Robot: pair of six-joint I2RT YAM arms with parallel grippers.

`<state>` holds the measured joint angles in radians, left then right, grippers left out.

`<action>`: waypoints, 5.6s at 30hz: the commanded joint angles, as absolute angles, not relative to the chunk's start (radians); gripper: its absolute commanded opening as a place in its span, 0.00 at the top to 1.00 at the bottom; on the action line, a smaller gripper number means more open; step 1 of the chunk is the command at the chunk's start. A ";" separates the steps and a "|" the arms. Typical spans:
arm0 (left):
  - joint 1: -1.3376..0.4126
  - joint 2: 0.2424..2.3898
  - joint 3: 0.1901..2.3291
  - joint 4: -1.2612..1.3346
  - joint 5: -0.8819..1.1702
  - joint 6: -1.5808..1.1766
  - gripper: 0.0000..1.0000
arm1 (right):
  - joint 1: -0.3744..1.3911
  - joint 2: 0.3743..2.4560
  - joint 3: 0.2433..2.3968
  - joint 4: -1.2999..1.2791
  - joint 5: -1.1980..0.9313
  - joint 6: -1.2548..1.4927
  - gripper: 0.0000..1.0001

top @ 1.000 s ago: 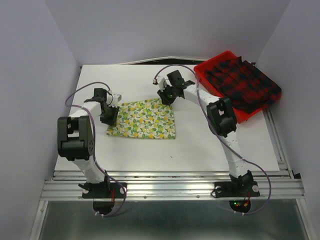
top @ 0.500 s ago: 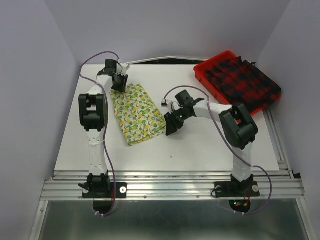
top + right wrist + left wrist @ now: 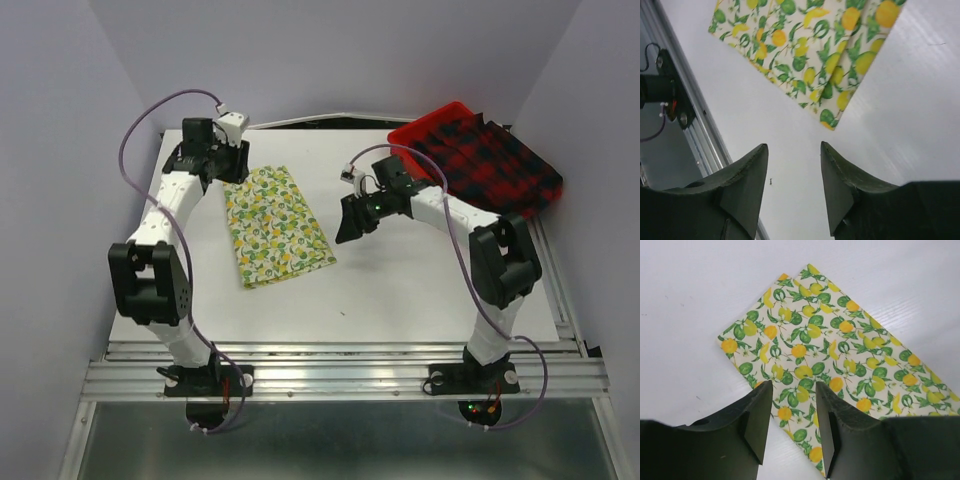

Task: Fold and stack the skirts
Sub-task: Fold the skirt

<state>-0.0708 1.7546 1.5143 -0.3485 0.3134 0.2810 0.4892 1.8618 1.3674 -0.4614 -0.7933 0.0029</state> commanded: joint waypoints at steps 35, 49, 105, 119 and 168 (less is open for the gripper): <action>-0.190 1.752 1.313 -0.308 0.413 0.232 0.55 | 0.762 1.807 0.928 0.276 -0.710 0.657 0.93; -0.359 1.859 1.445 -0.167 0.009 -0.138 0.63 | 0.482 2.064 1.438 0.218 -0.475 0.739 0.90; -0.417 2.049 1.546 -0.232 -0.109 -0.196 1.00 | 0.528 2.422 1.594 0.347 -0.508 0.890 0.99; -0.453 2.017 1.531 -0.232 -0.071 -0.199 1.00 | 0.537 2.418 1.589 0.344 -0.509 0.885 0.99; -0.436 2.034 1.519 -0.199 0.060 -0.225 1.00 | 0.555 2.310 1.559 0.161 -0.376 0.853 0.97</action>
